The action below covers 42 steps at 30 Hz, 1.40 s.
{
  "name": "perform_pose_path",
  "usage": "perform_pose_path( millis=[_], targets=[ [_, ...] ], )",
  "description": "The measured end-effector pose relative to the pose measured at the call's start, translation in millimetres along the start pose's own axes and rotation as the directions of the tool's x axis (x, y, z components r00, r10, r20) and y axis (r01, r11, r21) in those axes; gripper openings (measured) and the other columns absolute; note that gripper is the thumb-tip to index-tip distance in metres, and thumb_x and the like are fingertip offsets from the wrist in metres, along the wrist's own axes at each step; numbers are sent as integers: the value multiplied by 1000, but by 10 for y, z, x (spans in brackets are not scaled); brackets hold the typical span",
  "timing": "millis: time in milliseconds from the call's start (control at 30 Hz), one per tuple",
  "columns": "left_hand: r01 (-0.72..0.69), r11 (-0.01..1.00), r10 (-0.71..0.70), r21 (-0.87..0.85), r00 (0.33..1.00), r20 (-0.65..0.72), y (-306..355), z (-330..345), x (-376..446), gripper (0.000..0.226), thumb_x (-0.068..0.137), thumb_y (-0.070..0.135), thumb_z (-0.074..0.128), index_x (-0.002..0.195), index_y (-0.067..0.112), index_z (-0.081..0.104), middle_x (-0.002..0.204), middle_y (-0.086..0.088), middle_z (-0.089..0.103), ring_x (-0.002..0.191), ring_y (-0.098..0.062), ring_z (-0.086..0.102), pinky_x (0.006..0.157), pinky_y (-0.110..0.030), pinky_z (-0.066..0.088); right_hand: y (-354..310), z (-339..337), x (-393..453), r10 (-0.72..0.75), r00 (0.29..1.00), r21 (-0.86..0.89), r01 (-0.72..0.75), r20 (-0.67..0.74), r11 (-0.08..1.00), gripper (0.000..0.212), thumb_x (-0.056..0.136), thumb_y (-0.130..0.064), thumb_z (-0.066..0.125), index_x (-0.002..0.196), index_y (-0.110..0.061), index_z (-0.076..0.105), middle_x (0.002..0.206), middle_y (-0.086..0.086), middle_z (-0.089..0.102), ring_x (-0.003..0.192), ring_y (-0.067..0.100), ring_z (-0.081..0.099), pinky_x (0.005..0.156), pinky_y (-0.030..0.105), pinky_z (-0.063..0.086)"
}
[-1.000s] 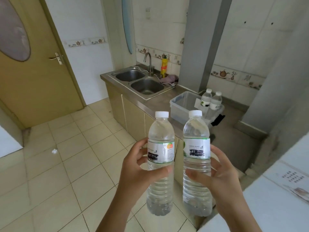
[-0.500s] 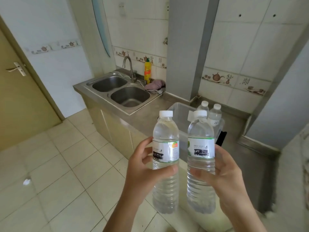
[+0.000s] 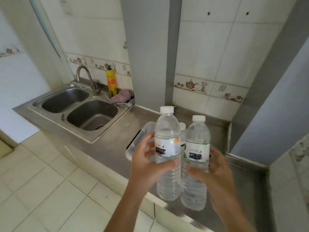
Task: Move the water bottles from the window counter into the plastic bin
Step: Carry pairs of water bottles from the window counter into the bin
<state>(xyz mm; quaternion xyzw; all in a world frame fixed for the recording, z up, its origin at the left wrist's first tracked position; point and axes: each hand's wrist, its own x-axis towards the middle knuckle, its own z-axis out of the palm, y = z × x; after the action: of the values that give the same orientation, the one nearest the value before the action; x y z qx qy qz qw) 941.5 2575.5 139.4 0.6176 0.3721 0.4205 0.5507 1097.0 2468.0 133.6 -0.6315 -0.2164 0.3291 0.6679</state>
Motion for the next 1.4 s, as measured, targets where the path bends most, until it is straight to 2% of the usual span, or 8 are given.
perform_pose_path(
  millis=[67,200,400,567,667,767,1200,1400],
  targets=[
    [-35,999,35,10,999,40,-73,121,266,84,35,32,97,101,68,58,113,27,70,99,5,67,72,-14,55,7,24,190,-23,999,-26,22,-37,999,85,49,6,88,121,-26,56,105,-2,73,93,18,70,76,38,56],
    [-68,997,64,25,987,145,-247,290,711,82,41,34,96,108,58,56,118,20,69,107,-6,68,82,-33,58,46,89,517,-63,991,-112,50,-118,992,86,49,-4,92,125,-25,55,112,-5,69,99,12,68,78,31,55],
    [-43,997,27,66,974,226,-715,397,1154,80,45,26,96,110,50,57,112,25,69,102,-3,69,84,-17,55,299,214,895,-94,971,-260,35,-219,965,82,49,1,91,120,-17,55,111,-5,67,100,11,65,77,18,51],
    [37,992,-69,124,964,258,-1148,476,1227,79,43,16,99,105,34,55,105,17,70,101,-1,66,79,-14,54,559,274,988,-64,952,-357,-50,-300,933,75,49,-5,93,102,-38,52,97,-23,63,91,-5,60,64,7,44],
    [80,990,-110,119,957,269,-1287,554,1239,74,40,22,95,100,29,52,103,10,65,96,2,64,76,-15,55,676,258,1008,-63,931,-417,-100,-361,903,71,49,-11,93,99,-40,52,95,-20,64,90,1,62,73,14,47],
    [67,989,-106,134,946,306,-1384,599,1262,72,44,18,96,101,25,51,103,6,64,98,1,64,77,-12,54,737,260,1014,-38,917,-457,-161,-397,875,74,50,-17,93,111,-29,53,99,-13,65,94,15,64,83,37,54],
    [40,976,-124,215,910,396,-1550,590,1323,77,42,23,94,103,29,47,107,6,62,98,-4,63,81,-18,54,804,327,964,-160,917,-661,-134,-365,739,56,64,-19,87,109,-15,54,99,-2,61,82,9,58,66,8,40],
    [-41,976,-47,215,918,393,-1484,546,1297,76,50,24,97,107,30,47,110,3,59,101,-12,62,82,-28,56,707,414,846,-244,910,-690,-60,-334,721,55,69,-19,85,117,-15,58,103,-11,56,91,4,55,76,4,38]
  ],
)
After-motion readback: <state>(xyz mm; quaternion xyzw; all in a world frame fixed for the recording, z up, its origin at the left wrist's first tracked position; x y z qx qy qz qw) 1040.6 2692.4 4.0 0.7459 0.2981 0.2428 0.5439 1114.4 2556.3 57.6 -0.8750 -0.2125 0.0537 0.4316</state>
